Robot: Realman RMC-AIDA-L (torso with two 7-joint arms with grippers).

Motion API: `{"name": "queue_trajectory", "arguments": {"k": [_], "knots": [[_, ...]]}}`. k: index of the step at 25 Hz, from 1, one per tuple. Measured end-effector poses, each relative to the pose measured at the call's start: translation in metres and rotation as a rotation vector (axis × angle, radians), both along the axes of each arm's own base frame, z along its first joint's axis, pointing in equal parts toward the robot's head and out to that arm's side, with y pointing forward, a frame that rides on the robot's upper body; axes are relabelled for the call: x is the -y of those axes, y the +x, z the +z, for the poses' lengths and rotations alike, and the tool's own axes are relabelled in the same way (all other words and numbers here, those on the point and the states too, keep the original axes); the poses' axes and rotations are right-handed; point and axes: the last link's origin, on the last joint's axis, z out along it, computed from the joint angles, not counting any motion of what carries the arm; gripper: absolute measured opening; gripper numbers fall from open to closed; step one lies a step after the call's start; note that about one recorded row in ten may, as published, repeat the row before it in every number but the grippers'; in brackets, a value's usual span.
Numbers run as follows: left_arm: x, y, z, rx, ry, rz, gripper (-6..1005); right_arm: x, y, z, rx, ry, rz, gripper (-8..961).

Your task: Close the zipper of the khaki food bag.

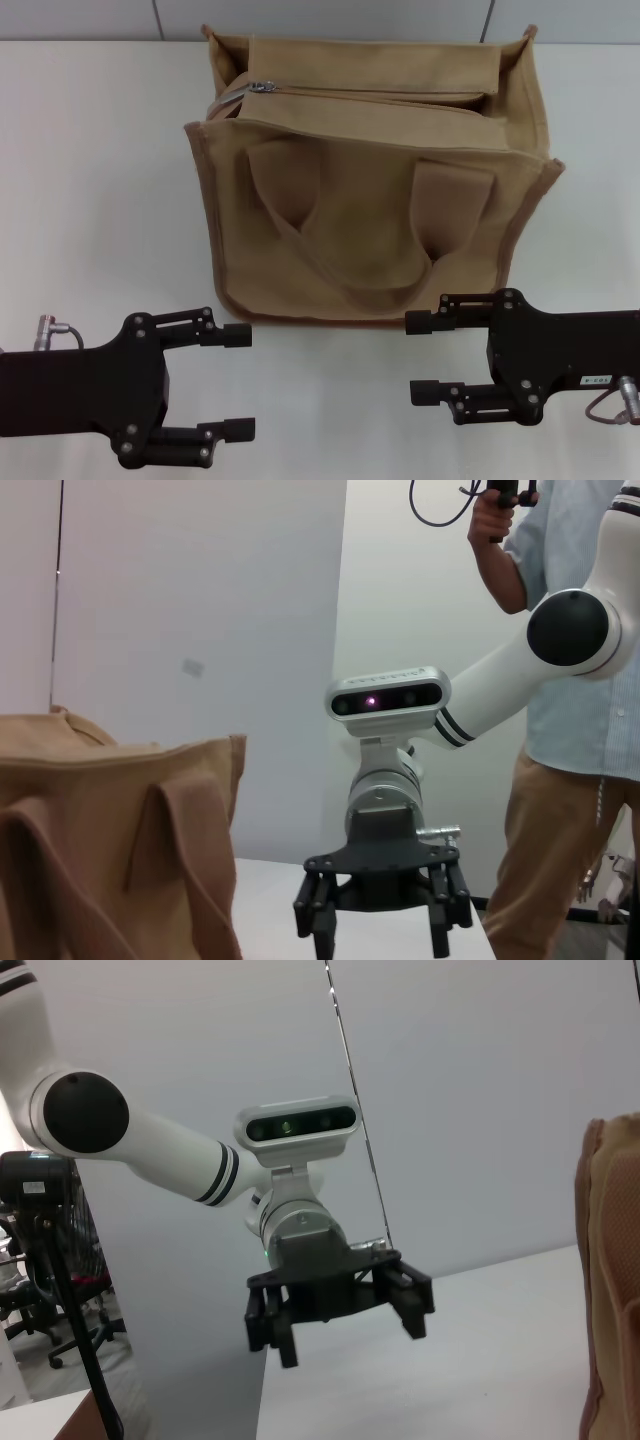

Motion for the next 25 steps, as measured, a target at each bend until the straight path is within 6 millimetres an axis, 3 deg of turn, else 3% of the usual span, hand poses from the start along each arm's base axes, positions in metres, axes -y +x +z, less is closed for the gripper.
{"name": "queue_trajectory", "arguments": {"k": [12,19,21,25], "knots": [[0.002,-0.004,0.001,0.002,0.029,0.019,756,0.000,-0.001,-0.003,-0.011,0.013,0.006,666],[-0.012,-0.020,0.027,0.024,0.239,0.145,747,-0.004,-0.003,-0.007,-0.013,0.023,-0.010,666],[-0.018,-0.033,0.041,0.050,0.394,0.254,745,-0.003,-0.003,-0.010,-0.028,0.041,-0.010,666],[-0.030,-0.044,0.045,0.042,0.511,0.372,740,-0.002,-0.003,-0.012,-0.035,0.055,0.002,666]]}}
